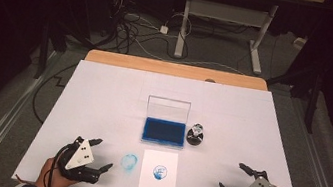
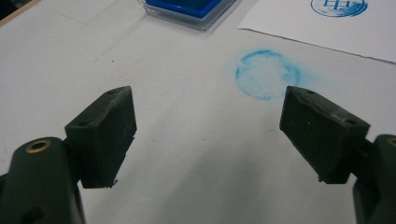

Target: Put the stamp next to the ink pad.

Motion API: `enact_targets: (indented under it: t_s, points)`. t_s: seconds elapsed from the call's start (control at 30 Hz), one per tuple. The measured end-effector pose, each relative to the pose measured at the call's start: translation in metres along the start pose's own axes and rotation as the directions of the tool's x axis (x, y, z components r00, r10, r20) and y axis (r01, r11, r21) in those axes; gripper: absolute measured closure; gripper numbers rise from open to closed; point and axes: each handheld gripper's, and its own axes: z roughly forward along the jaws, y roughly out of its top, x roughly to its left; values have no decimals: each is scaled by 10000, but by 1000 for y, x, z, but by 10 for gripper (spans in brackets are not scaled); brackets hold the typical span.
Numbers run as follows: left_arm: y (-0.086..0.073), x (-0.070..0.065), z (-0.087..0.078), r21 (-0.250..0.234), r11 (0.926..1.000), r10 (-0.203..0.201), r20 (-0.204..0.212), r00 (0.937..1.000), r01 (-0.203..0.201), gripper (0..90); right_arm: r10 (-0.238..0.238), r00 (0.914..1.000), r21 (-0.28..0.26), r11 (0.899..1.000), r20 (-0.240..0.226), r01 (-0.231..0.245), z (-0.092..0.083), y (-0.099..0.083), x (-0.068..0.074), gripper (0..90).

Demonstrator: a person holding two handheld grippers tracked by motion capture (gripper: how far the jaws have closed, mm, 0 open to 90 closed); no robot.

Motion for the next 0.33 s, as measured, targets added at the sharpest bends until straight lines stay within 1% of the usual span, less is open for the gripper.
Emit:
enact_targets:
  t_s: [0.33]
  points:
    - [0, 2, 1, 51, 9999, -106, -46, 9999, 106, 178, -34, 10000, -60, 10000, -29, 33, 2, 0, -1, 165]
